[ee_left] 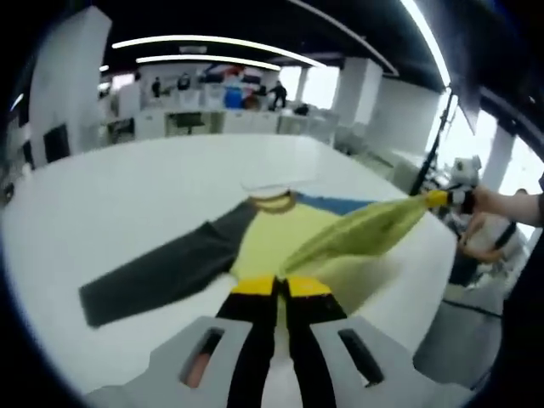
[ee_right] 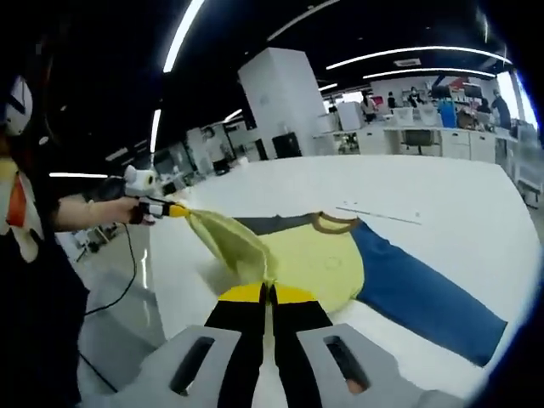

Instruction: Fold the garment on the visible template until the final outline fits inside the template.

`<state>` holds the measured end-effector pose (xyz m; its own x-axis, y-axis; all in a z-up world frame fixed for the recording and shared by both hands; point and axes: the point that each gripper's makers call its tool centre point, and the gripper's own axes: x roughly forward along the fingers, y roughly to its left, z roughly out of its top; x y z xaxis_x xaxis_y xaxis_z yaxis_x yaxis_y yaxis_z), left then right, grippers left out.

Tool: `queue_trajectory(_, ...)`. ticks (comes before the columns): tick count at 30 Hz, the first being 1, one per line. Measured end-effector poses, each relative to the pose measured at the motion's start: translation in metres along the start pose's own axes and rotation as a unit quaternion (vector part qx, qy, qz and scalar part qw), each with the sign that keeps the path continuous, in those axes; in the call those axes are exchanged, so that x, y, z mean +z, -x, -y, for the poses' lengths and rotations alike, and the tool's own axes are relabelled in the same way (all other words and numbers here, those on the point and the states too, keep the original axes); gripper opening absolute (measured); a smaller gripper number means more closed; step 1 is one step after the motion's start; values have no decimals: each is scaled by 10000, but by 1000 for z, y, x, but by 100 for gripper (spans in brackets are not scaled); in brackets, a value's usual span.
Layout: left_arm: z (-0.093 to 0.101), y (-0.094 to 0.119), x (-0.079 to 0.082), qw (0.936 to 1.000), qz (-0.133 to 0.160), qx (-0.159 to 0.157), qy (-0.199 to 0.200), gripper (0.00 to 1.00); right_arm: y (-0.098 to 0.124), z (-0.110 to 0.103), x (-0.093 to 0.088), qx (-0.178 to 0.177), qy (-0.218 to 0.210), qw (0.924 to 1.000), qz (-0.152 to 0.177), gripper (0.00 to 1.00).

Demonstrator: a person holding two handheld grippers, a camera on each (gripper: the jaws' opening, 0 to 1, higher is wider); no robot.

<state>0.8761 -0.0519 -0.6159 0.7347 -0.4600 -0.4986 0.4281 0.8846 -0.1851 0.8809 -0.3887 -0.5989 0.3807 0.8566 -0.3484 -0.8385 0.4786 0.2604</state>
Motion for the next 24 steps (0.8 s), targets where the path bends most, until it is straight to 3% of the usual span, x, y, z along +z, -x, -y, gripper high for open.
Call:
queue_trajectory(2, 2, 6, -3, 10000, -15, 14, -8, 0, 3, -22, -5, 429, 206, 9988, -133, 3)
queue_trajectory(5, 5, 14, -9, 10000, -55, -11, -17, 0, 6, -37, -21, 628, 513, 9953, -526, 3)
queue_trajectory(8, 10, 21, -28, 9987, -370, -184, -311, 0, 8, -41, -40, 561, 772, 9910, -937, 3)
queue_trajectory(13, 18, 26, -69, 9929, -901, -507, -582, 0, 8, -42, -55, 474, 809, 9901, -1043, 3)
queue_trajectory(16, 21, 25, -85, 9914, -1012, -553, -617, 0, 6, -42, -69, 442, 930, 9875, -1192, 3)
queue_trajectory(20, 22, 22, -107, 9894, -1198, -572, -594, 0, 4, -40, -99, 356, 1397, 9749, -1697, 3)
queue_trajectory(23, 25, 21, -122, 9871, -1324, -586, -681, 0, 2, -39, -113, 269, 1697, 9677, -1846, 3)
queue_trajectory(24, 25, 20, -127, 9868, -1365, -577, -648, 0, 1, -40, -125, 256, 1879, 9597, -2076, 3)
